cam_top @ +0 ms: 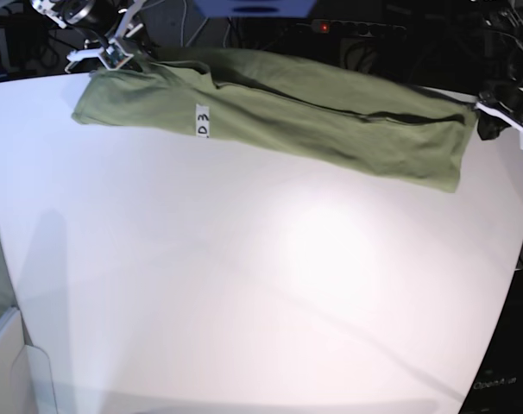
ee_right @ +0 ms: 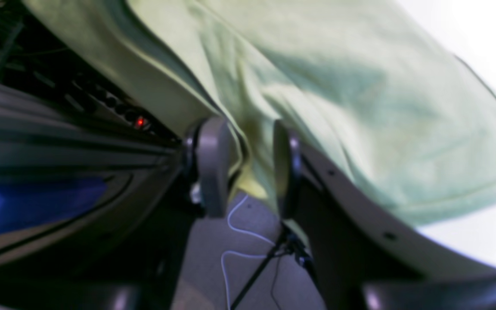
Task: Fold the T-shirt properly
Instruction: 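Lay the folded hem down and hold both grippers at the fold, then pull the strip's end with the right gripper, stretching the strip out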
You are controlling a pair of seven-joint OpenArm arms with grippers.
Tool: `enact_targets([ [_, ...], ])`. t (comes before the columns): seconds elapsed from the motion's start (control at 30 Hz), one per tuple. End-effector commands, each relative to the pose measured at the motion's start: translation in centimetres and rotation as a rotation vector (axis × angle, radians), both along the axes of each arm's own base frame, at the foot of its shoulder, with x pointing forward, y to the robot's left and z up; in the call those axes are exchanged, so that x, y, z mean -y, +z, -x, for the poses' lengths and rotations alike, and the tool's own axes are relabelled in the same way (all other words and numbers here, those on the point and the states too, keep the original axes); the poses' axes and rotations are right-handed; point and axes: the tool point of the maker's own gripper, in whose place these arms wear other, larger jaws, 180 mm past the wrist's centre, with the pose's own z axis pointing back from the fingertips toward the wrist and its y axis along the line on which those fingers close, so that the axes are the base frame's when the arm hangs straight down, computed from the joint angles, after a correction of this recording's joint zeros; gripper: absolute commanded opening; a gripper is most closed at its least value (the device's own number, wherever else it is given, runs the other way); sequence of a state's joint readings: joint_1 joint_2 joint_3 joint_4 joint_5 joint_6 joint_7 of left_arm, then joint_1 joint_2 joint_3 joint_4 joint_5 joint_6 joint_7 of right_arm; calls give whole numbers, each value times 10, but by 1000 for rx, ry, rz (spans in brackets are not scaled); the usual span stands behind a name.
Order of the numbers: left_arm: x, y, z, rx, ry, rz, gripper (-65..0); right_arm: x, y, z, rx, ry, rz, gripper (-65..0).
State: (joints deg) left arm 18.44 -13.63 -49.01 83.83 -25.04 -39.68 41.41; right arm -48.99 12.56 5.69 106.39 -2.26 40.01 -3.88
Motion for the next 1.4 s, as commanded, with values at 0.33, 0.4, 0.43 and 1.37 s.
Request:
enact_targets([
  [0.33,-8,11,-12,23,-14,-57,-617,4,17,-11,59,-2,1,-467],
  [0.4,-9,11,-15,22,-15,-65,-617,11,18,-14,69,-16,15,-470],
  [0.43,-9,11,-15,21,-15,-66,-617,13,20,-18,81,-19,20,-472],
  [1.37,-11,13,-16,27,-12,-70,-617,40,25,-108,148,-76,182,-646],
])
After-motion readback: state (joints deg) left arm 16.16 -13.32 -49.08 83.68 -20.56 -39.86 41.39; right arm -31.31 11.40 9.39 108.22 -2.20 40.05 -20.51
